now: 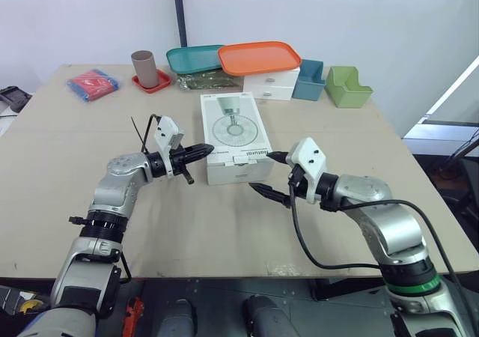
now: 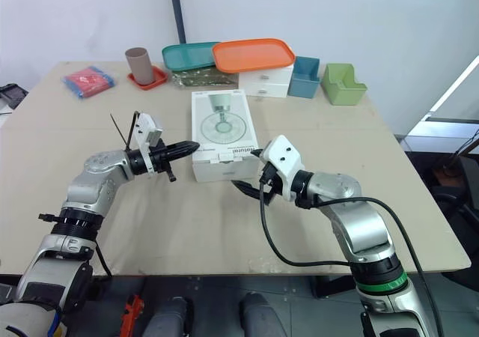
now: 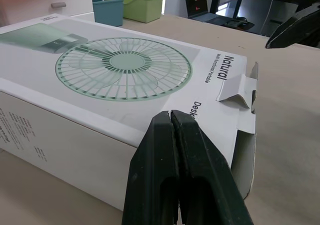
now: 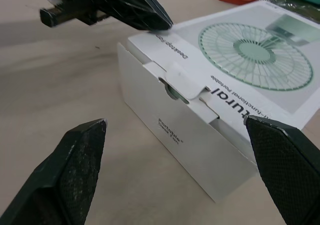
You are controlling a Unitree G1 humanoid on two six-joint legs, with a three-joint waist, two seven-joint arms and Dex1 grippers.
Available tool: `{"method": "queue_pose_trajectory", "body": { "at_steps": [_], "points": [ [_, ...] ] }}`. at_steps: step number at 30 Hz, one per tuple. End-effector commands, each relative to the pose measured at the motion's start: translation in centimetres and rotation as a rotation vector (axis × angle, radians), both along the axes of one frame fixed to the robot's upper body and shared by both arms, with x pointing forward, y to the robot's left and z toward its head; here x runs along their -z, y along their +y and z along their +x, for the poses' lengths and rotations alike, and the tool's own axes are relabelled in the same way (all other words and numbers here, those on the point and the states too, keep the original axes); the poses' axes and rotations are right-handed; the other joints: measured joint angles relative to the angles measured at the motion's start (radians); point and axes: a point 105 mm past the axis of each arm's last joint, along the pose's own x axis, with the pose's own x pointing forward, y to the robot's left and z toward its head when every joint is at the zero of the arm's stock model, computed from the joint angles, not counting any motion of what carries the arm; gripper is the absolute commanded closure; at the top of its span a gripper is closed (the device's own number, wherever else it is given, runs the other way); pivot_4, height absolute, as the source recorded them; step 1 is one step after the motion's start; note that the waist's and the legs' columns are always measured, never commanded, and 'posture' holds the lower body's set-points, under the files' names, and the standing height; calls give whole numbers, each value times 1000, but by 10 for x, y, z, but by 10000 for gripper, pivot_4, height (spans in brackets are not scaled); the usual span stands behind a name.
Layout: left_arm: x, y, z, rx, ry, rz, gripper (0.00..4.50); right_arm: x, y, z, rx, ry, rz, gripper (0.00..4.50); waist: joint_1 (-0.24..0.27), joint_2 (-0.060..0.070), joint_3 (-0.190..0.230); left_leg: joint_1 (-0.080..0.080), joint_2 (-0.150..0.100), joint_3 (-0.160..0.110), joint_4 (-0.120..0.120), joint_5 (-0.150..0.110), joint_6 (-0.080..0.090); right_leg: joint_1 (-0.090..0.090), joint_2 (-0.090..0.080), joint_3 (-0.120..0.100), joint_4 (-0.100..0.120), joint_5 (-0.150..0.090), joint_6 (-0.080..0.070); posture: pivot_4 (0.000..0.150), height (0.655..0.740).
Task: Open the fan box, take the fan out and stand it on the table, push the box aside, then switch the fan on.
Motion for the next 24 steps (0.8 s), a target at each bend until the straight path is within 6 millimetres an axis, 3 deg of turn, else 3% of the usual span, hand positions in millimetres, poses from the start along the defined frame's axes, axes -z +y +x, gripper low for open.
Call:
{"method": "queue_pose_trajectory", "body": {
  "at_steps": [1, 7, 18, 24],
  "points": [
    [-13, 1, -1, 3, -57, -9, 44006, -11, 1, 3, 0, -62, 6, 0, 1, 0, 0, 0, 0, 0, 0, 0, 0, 0, 0, 0, 0, 0, 0, 1500, 7400],
    [-12, 2, -2, -2, -55, -5, 44006, 12, 1, 0, -12, -26, -72, 0, 1, 0, 0, 0, 0, 0, 0, 0, 0, 0, 0, 0, 0, 0, 0, 1500, 7400],
    [-14, 0, 0, -1, -56, -9, 44006, 43, -5, -44, -157, 108, -150, 0, 4, 0, 0, 0, 0, 0, 0, 0, 0, 0, 0, 0, 0, 0, 0, 1500, 7400],
    [-14, -1, 0, 2, -58, -8, 44006, 42, -9, -37, -108, 91, -135, 0, 4, 0, 0, 0, 0, 0, 0, 1, -1, 0, 0, 0, 0, 0, 1, 1500, 7400]
  ]
}}
